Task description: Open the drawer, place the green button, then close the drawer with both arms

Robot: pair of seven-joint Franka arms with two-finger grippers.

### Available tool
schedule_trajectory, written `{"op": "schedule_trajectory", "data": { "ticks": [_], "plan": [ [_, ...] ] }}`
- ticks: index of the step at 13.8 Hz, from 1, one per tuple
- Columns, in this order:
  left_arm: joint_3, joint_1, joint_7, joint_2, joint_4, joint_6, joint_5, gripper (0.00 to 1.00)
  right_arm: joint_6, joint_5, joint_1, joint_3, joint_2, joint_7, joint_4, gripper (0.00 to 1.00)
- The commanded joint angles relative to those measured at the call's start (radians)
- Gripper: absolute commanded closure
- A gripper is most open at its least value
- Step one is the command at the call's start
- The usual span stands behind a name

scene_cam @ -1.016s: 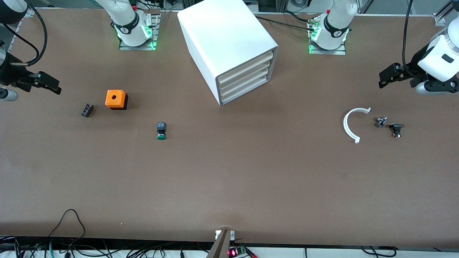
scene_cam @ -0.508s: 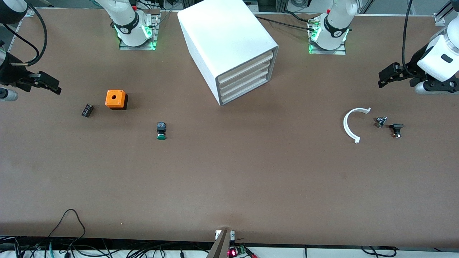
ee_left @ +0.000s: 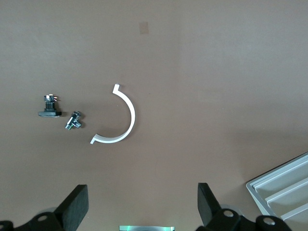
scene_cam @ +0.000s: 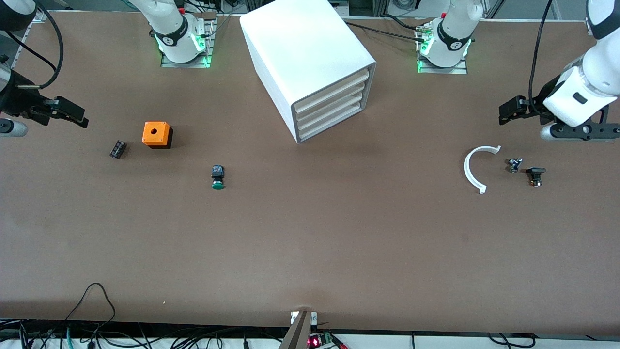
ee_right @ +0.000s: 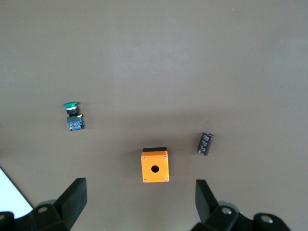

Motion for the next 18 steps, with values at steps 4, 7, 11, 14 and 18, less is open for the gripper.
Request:
{"op": "schedule_trajectory", "data": {
  "ticks": [4, 7, 11, 14, 18],
  "plan": [
    [-0.045, 0.007, 0.025, 0.148, 0.037, -0.027, -0.021, 0.0, 0.126, 0.018, 0.07, 0.0, 0.102, 0.0, -0.012, 0.0],
    [-0.045, 0.009, 0.044, 0.26, 0.017, -0.025, -0.189, 0.0, 0.169, 0.015, 0.126, 0.0, 0.165, 0.001, -0.012, 0.0],
    [-0.121, -0.003, 0.048, 0.367, -0.136, 0.118, -0.422, 0.0, 0.277, 0.017, 0.202, 0.0, 0.283, 0.004, -0.01, 0.0],
    [-0.218, -0.003, 0.05, 0.455, -0.241, 0.284, -0.558, 0.0, 0.334, 0.021, 0.231, 0.002, 0.343, 0.049, -0.016, 0.0],
    [-0.348, -0.032, 0.05, 0.514, -0.357, 0.491, -0.7, 0.0, 0.359, 0.023, 0.243, 0.051, 0.419, 0.09, -0.035, 0.0]
  ]
}}
